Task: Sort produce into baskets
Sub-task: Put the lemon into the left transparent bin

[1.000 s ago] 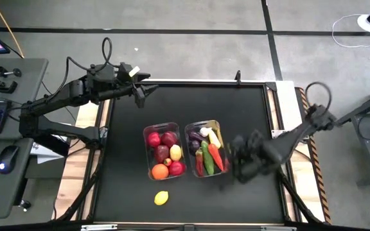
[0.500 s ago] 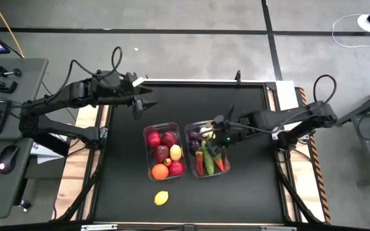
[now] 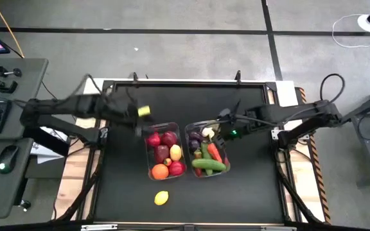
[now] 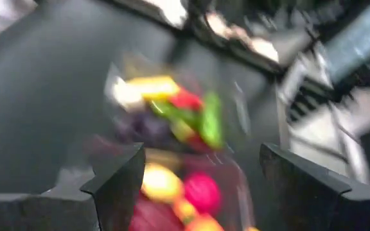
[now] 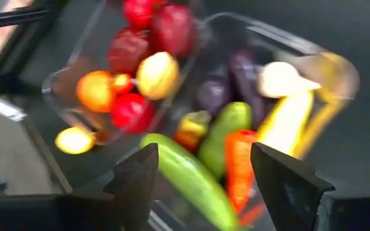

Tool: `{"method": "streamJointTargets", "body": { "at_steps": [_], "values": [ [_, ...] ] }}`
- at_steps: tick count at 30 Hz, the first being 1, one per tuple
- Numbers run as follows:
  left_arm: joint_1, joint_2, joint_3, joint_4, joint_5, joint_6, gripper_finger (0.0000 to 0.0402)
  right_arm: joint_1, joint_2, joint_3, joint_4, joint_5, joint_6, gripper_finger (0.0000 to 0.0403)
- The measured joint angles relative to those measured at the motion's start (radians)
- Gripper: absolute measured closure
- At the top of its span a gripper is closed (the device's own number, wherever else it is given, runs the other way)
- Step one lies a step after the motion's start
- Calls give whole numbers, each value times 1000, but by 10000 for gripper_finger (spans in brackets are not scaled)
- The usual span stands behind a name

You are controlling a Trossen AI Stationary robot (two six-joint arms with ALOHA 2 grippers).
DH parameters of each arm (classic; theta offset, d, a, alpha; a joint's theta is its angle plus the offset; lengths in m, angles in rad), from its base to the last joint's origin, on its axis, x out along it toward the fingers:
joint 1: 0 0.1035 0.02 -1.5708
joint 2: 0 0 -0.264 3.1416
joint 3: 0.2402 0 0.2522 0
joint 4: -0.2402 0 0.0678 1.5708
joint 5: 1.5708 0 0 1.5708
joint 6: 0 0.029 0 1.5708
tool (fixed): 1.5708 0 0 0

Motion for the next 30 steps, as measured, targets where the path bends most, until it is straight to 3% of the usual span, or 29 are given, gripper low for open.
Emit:
{"method": "streamJointTargets", "body": {
  "at_steps": [6, 9, 14, 21, 30],
  "values": [
    [-284, 62, -135, -49, 15, -252, 108, 0, -76, 0, -158, 79, 26, 162],
    [-426, 145, -115, -47, 8, -334, 108, 0, -99, 0, -208, 127, 26, 162],
    [-603, 320, -22, -60, -102, -336, 108, -32, -114, 0, -267, 147, -26, 162],
    [-638, 487, 99, -45, -264, -344, 108, -73, -114, 0, -333, 141, -133, 162],
    [-677, 719, 255, -67, -168, -631, 108, -83, -114, 0, -379, 139, -364, 162]
  ]
}}
